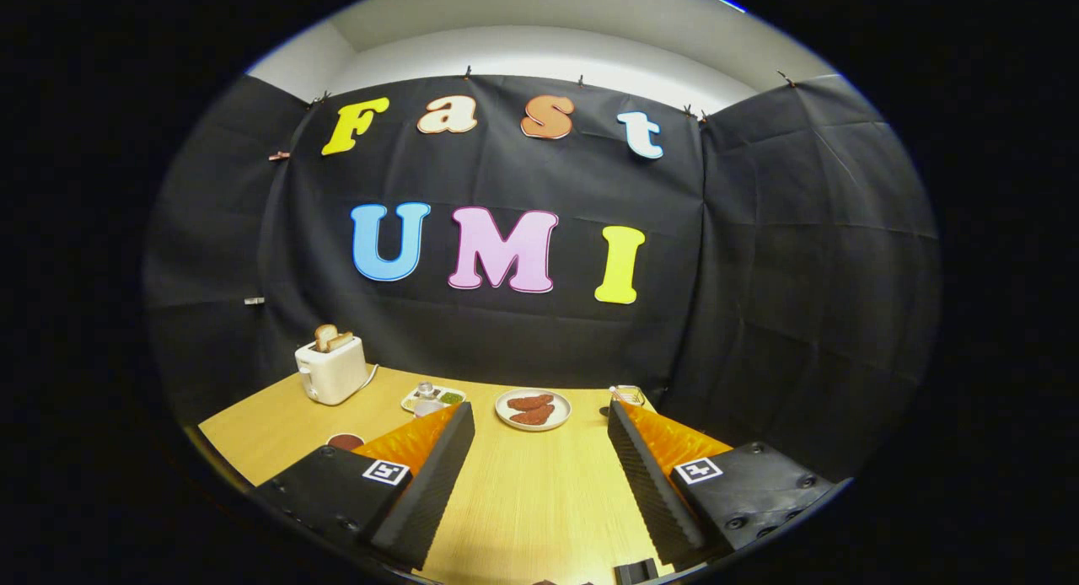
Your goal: Take the bottle from table, then pour the juice into the cup, finally place the bottle on the coaster
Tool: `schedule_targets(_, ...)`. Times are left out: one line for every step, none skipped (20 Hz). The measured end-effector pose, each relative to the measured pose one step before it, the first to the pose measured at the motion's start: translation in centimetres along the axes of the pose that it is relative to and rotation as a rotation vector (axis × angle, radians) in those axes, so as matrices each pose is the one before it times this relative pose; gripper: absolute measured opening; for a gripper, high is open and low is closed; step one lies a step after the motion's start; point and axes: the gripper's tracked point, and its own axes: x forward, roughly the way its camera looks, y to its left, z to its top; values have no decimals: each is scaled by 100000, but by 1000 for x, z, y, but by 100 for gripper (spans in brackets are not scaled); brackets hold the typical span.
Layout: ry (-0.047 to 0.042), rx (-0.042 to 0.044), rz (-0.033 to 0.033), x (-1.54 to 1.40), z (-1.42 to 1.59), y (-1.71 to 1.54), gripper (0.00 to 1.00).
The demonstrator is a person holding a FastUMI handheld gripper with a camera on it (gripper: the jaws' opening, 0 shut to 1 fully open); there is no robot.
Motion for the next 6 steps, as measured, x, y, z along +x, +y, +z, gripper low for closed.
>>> schedule_targets(356,1,288,-351,28,199,97)
schedule_targets(272,571,390,-230,155,241,97)
schedule_targets(-104,625,56,-175,270,207,97)
schedule_targets(-478,578,-229,-4,389,123,97)
schedule_targets(-446,266,-327,186,184,82,97)
schedule_targets(-405,374,-69,277,216,118,97)
